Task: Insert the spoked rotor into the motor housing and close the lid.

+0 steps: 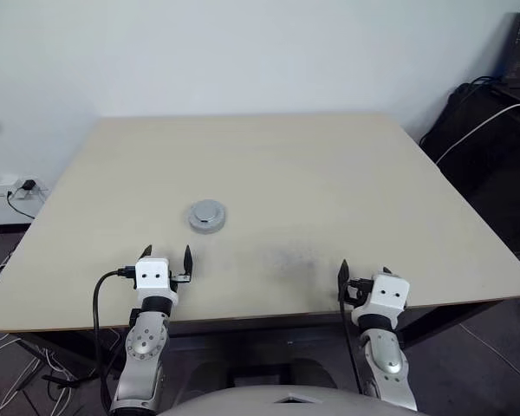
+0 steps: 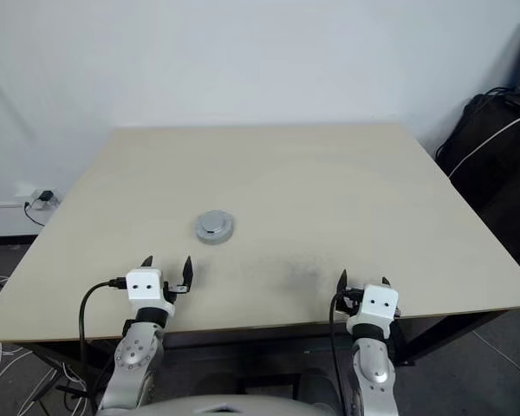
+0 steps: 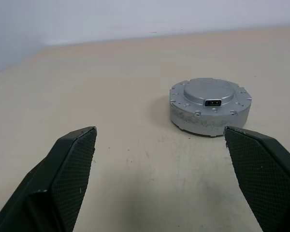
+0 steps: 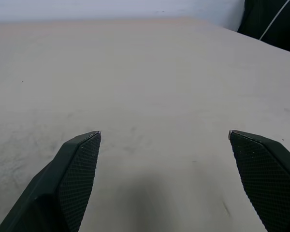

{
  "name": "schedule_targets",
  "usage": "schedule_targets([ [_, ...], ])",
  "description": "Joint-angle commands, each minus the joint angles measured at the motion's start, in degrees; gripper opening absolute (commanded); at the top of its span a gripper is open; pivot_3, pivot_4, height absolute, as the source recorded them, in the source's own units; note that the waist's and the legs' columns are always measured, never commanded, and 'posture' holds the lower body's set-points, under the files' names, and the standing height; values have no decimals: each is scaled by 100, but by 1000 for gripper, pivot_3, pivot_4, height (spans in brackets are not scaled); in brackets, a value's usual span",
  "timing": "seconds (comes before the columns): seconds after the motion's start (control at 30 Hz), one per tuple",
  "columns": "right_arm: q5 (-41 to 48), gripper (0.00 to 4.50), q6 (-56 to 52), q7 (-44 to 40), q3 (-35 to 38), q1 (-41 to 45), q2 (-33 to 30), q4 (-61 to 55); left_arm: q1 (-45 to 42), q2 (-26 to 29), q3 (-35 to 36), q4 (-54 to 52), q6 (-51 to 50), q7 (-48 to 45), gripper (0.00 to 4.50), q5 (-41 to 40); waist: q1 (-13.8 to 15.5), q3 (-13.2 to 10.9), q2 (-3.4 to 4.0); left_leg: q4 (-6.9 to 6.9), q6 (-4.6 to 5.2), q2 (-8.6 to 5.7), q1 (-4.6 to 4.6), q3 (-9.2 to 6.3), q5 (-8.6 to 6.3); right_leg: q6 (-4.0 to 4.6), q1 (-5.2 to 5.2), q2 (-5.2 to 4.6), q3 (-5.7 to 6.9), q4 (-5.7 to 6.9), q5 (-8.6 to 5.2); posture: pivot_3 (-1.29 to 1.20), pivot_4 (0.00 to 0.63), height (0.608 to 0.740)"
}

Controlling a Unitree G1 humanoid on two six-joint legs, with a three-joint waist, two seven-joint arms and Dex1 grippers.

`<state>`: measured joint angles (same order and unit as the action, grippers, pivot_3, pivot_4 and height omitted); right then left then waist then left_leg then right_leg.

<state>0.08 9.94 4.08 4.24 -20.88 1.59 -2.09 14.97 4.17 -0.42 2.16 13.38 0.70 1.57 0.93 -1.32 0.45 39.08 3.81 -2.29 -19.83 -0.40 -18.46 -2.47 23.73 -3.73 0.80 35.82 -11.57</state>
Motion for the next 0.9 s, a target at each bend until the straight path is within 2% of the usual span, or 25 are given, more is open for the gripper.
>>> schedule_targets([
  [0.03,-36,4500,26,16,-33,85,17,-58,-91,-3,47,-81,143,-19,4461,9,1,0,0,0,0,0,0,0,0,0,0,0,0,0,0,0,0,740],
  [0.9,-115,4500,-339,97,-231,-103,165,-565,-75,39,39,-133,131,-85,4461,41,1,0,1,0,0,0,0,0,-1,0,1,-1,1,0,0,0,0,740],
])
